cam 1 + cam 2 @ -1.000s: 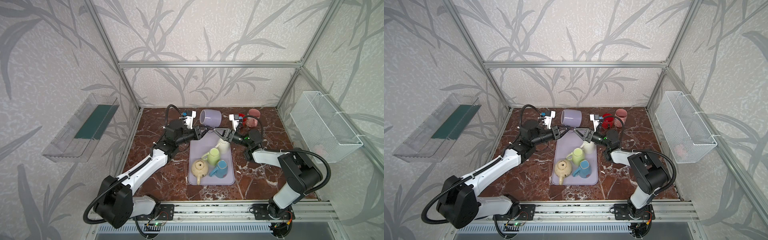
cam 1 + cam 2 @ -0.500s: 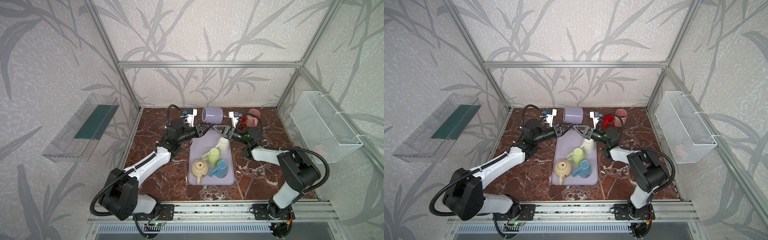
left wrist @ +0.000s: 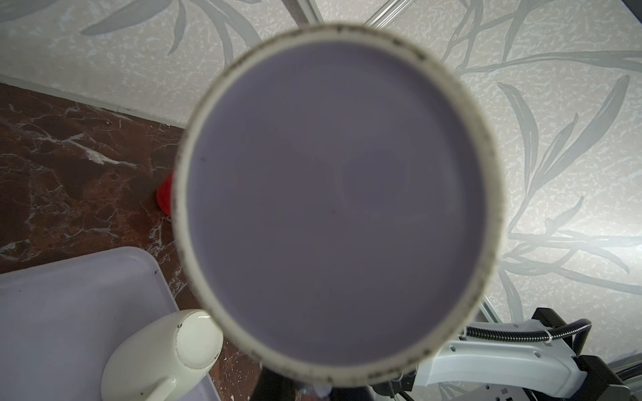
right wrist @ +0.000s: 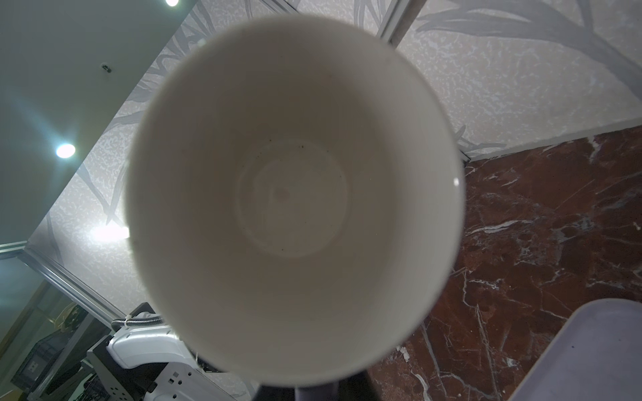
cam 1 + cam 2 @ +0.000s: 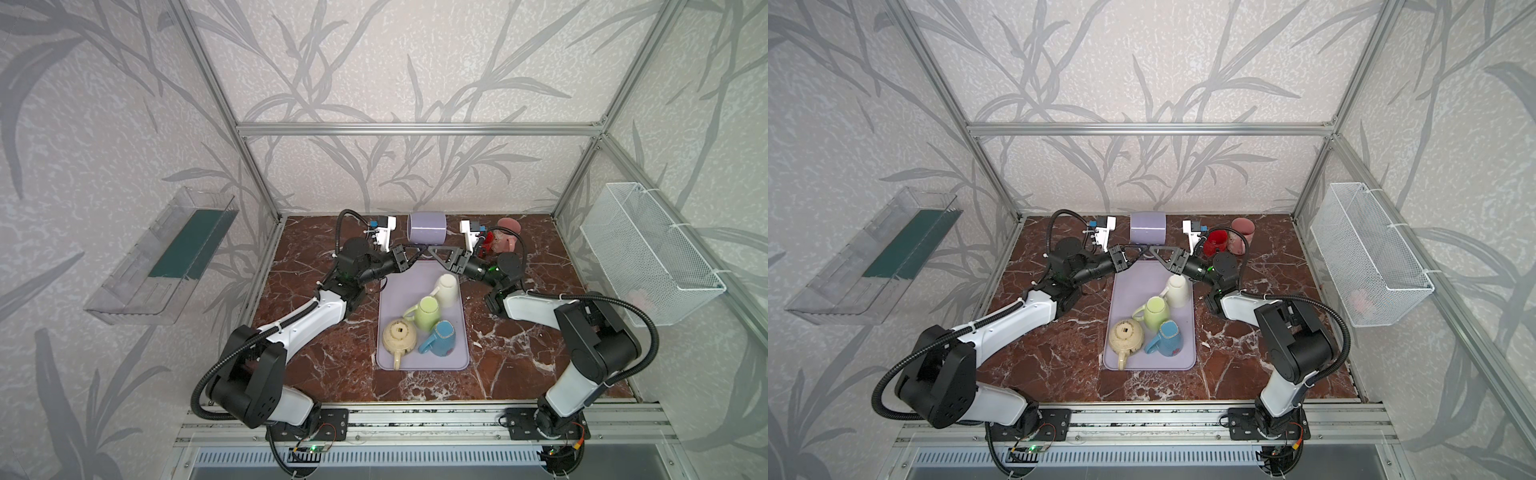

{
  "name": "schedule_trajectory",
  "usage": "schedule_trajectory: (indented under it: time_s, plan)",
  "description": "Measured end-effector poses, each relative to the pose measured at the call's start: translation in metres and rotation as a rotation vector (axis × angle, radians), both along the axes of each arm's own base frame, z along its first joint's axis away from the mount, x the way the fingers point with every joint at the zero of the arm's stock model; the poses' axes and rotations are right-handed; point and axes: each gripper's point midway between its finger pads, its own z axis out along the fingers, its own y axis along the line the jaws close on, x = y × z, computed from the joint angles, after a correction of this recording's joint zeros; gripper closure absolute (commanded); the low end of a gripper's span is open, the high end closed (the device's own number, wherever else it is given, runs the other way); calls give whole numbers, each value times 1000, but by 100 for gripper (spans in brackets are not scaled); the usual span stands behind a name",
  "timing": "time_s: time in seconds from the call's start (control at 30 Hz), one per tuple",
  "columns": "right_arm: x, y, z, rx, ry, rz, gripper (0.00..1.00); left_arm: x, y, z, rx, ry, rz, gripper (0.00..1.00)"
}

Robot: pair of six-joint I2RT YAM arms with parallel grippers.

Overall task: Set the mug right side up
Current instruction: 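Grasp the lavender mug's open end with the right gripper beside the left gripper, then release the lavender mug from the left gripper and rotate it upright with the right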

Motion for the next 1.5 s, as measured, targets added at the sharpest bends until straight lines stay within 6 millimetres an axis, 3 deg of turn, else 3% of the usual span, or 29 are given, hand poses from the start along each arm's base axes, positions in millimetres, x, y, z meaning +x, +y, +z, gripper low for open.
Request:
schedule_trajectory:
  time_s: [0.1,0.3,0.57,0.8,0.9,1.13,1.5]
  plan:
    - [1,-1,0,0,2,-3,100,1,0,0,-3,-2,0,99]
    - [2,-3,-2,-7,-1,-12,100,0,-2,-2,1,-1,-5,61]
    - [1,-17,-24,-39,51,-42,100,-6,-3,-12,51,3,4,35]
    - [6,-38,-34,-61,88,-95,100,-17,15,0,137,-57,65,13]
    - [6,-43,-38,-99,105,-123,100,-23,26,2,198,-74,105,10]
    - [2,-53,-48,-269,138,-208,100,-28,58,-23,415,-16,205,9]
    - [25,-74,-71,-616,219,-338,100,-20,112,-56,710,94,405,1]
